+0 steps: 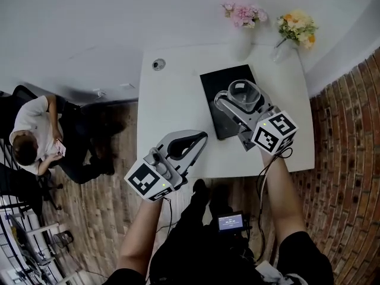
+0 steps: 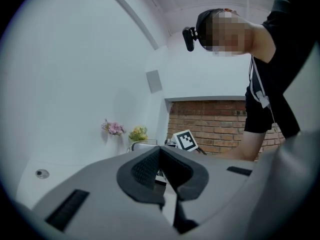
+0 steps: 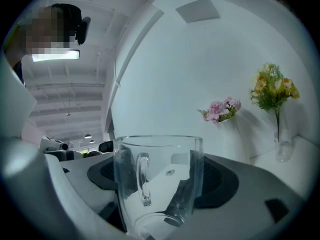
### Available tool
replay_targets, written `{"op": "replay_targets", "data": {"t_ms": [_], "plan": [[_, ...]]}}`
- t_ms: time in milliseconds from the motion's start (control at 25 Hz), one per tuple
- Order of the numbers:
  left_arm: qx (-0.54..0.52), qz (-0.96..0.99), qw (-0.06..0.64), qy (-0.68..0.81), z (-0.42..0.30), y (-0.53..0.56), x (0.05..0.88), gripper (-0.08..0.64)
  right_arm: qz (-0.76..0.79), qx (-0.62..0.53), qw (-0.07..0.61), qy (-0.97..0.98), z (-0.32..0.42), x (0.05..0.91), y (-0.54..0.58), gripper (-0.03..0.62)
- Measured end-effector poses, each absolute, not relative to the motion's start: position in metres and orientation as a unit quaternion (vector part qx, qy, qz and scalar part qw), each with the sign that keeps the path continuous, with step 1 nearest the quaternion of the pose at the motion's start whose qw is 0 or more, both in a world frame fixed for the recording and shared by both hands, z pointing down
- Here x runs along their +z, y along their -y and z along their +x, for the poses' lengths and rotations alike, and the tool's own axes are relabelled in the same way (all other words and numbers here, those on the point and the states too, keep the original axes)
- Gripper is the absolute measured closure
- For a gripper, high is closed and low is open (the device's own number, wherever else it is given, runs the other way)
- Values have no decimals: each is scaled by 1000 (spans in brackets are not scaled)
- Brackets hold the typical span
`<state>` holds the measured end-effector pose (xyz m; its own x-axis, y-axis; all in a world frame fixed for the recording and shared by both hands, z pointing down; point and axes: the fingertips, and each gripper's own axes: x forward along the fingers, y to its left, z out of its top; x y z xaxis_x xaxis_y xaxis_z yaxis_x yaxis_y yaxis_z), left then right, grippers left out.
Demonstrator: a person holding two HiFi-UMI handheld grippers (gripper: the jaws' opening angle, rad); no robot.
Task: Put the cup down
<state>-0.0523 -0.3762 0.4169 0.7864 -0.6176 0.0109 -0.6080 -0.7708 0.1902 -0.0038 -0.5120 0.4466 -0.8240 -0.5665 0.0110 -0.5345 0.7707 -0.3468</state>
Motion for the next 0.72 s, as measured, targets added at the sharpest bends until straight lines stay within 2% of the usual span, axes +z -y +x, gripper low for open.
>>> {"op": "replay_targets", "data": {"t_ms": [720], "plan": [[-36, 931, 107, 346, -67, 401, 447, 552, -310, -190, 28, -931, -46, 512, 591, 172]]}}
